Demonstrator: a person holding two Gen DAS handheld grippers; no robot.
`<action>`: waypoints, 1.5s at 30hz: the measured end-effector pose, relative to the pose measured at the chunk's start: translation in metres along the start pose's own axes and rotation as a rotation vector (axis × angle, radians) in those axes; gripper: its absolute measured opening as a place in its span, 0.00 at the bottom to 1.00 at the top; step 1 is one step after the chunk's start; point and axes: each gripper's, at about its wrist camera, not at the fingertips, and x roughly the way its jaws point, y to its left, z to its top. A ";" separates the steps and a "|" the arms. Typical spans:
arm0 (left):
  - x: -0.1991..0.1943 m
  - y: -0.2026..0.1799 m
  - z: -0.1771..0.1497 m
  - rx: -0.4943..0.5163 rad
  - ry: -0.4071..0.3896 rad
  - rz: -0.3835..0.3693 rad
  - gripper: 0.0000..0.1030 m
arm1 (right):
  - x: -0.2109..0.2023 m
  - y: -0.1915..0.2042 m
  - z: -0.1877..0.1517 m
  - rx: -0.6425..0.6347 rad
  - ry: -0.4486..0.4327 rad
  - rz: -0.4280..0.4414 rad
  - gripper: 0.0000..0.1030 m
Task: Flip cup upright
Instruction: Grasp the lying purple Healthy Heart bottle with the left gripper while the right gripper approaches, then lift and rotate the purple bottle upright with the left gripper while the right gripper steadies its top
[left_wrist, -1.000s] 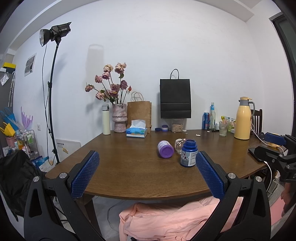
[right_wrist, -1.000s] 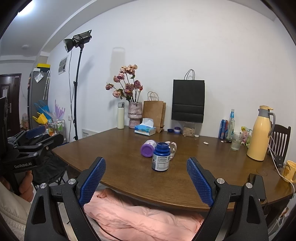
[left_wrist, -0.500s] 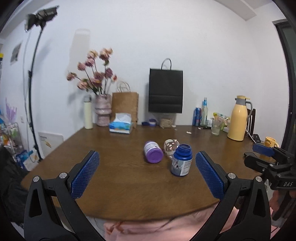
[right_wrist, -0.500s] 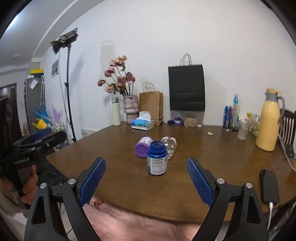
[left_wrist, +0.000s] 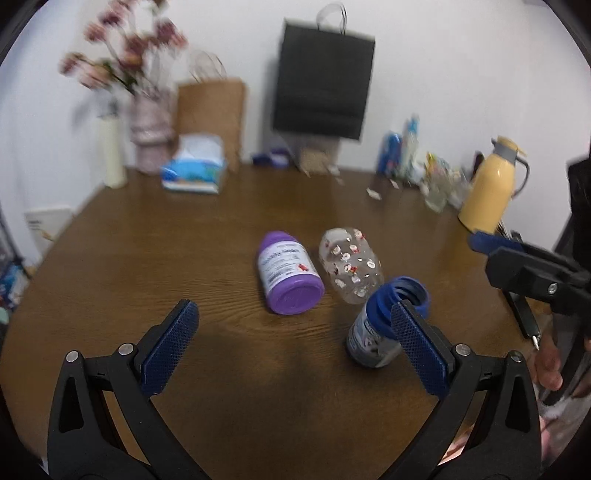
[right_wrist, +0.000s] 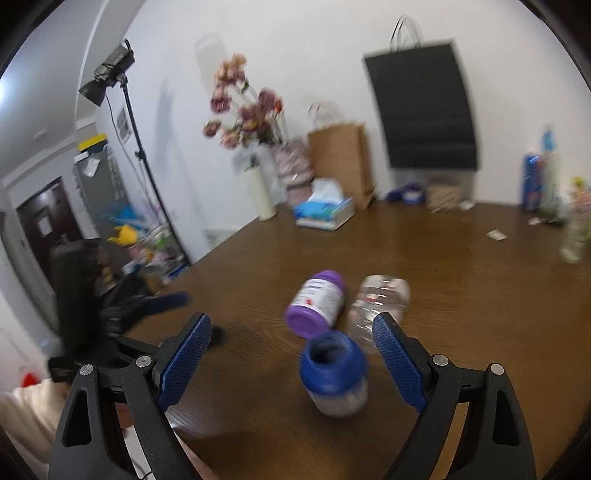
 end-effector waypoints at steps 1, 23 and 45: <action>0.011 0.004 0.007 -0.006 0.014 -0.015 1.00 | 0.016 -0.001 0.013 0.003 0.024 0.018 0.90; 0.180 0.050 0.038 -0.180 0.457 -0.223 0.58 | 0.189 -0.042 0.057 0.055 0.432 -0.070 0.72; -0.010 0.037 0.011 0.071 -0.360 0.098 0.58 | 0.154 0.054 0.084 0.108 0.218 0.269 0.70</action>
